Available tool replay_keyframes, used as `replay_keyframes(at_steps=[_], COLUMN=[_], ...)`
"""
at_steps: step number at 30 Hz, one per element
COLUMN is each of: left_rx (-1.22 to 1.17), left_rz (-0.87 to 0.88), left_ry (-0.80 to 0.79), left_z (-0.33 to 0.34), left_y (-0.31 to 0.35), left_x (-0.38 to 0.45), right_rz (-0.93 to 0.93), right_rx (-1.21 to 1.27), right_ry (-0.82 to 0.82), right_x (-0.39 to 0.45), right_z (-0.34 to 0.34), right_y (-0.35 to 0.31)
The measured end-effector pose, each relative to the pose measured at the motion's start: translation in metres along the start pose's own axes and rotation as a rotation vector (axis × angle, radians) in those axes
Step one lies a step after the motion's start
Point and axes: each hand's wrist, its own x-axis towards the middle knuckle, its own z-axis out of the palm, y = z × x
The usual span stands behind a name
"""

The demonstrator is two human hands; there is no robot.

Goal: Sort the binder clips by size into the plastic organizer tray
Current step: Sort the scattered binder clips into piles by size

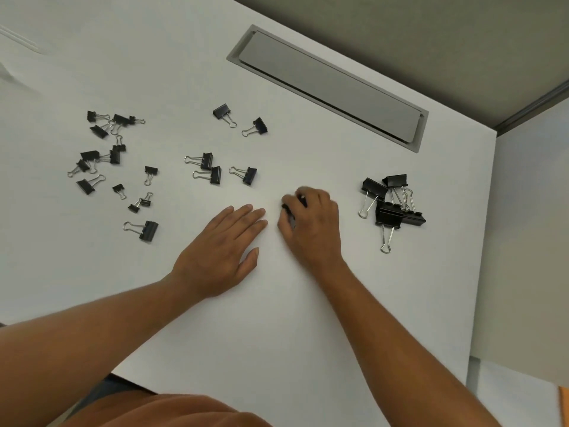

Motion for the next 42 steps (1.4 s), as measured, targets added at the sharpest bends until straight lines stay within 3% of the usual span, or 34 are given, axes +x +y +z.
replay_keyframes(at_steps=[8,16,23,27,29,33,36,39,42], left_rx=[-0.033,-0.044,-0.028,-0.042,-0.124,-0.350,-0.293,-0.190,-0.170], left_rz=[-0.012,-0.004,0.004,0.021,0.019,-0.152,-0.276,-0.407,-0.421], left_ry=[0.011,0.022,-0.002,0.026,0.096,0.320,0.383,0.326,0.147], left_z=[0.000,-0.002,-0.005,-0.009,-0.008,-0.010,-0.025,-0.050,-0.064], left_y=[0.000,0.001,0.001,0.002,0.001,-0.011,-0.028,-0.063,-0.107], left_x=[0.000,0.000,0.000,0.000,0.001,-0.001,0.005,0.023,0.040], right_rz=[0.211,0.259,-0.076,-0.116,-0.008,0.146,0.232,0.306,0.337], right_rx=[-0.137,-0.186,-0.018,0.209,0.382,0.440,0.466,0.498,0.529], right_ry=[0.045,0.126,0.221,0.112,-0.022,-0.164,-0.145,-0.126,-0.139], right_x=[0.107,0.106,0.070,0.034,0.031,0.049,0.051,0.039,0.031], right_z=[0.031,0.030,0.018,0.022,0.022,0.027,0.029,0.028,0.027], right_y=[0.047,0.051,0.011,-0.039,-0.057,-0.068,-0.080,-0.100,-0.118])
